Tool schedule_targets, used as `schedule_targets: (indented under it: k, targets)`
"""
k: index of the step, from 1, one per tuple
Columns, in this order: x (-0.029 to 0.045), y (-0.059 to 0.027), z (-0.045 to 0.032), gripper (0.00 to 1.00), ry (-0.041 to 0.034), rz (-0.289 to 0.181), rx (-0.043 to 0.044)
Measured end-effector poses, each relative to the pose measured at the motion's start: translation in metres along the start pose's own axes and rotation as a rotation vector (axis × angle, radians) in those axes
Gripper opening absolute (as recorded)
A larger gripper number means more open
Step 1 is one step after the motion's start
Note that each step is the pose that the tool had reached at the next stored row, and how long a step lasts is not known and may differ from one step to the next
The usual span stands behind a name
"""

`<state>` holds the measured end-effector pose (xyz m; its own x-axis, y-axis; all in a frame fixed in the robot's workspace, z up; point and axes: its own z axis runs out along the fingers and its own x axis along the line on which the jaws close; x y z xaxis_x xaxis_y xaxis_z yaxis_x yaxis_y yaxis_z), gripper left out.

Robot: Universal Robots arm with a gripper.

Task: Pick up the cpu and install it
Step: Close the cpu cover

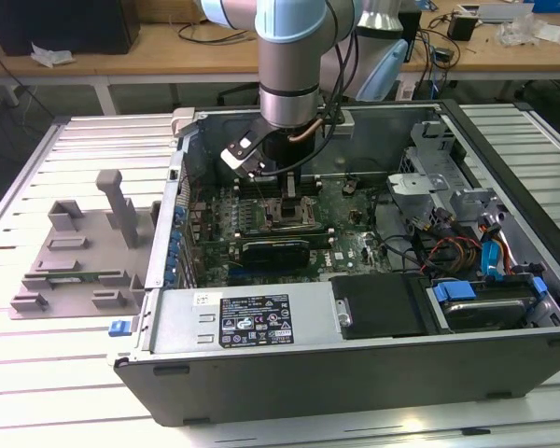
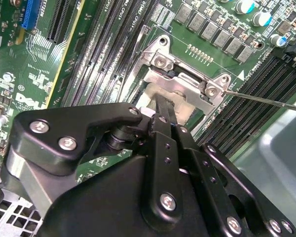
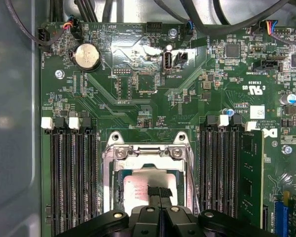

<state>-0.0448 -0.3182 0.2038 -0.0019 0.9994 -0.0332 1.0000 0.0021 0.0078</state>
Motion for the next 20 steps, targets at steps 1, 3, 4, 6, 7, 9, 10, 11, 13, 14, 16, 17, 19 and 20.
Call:
schedule_targets:
  k: [1, 3, 4, 6, 7, 9, 10, 11, 13, 14, 16, 17, 19, 20]
  targets:
    - [0.0004, 0.0, 0.0, 0.11, 0.0002, 0.0, 0.0001]
    - [0.0016, 0.0001, 0.0001, 0.11, 0.0001, 0.001, 0.0001]
    - [0.0023, 0.0002, 0.0001, 0.11, 0.0002, 0.001, 0.0002]
    - [0.0024, 0.0008, 0.0001, 0.11, 0.0003, 0.001, 0.0002]
    - [0.0024, 0.0015, 0.0001, 0.11, 0.0002, 0.001, 0.0004]
    - [0.0024, 0.0037, 0.0002, 0.11, 0.0002, 0.002, 0.0003]
    - [0.0024, 0.005, 0.0002, 0.11, 0.0002, 0.002, 0.0004]
    - [0.0024, 0.0059, 0.0003, 0.11, 0.0003, 0.002, 0.0005]
    - [0.0024, 0.0059, 0.0002, 0.11, 0.0003, 0.002, 0.0006]
    - [0.0024, 0.006, 0.0002, 0.11, 0.0002, 0.002, 0.0007]
    - [0.0022, 0.0081, 0.0002, 0.11, 0.0, 0.002, 0.0007]
    - [0.0022, 0.0089, 0.0002, 0.11, 0.0, 0.002, 0.0006]
    - [0.0023, 0.0092, 0.0, 0.11, 0.0002, 0.002, 0.0005]
    - [0.0025, 0.0093, -0.0011, 0.11, 0.0018, 0.002, -0.0004]
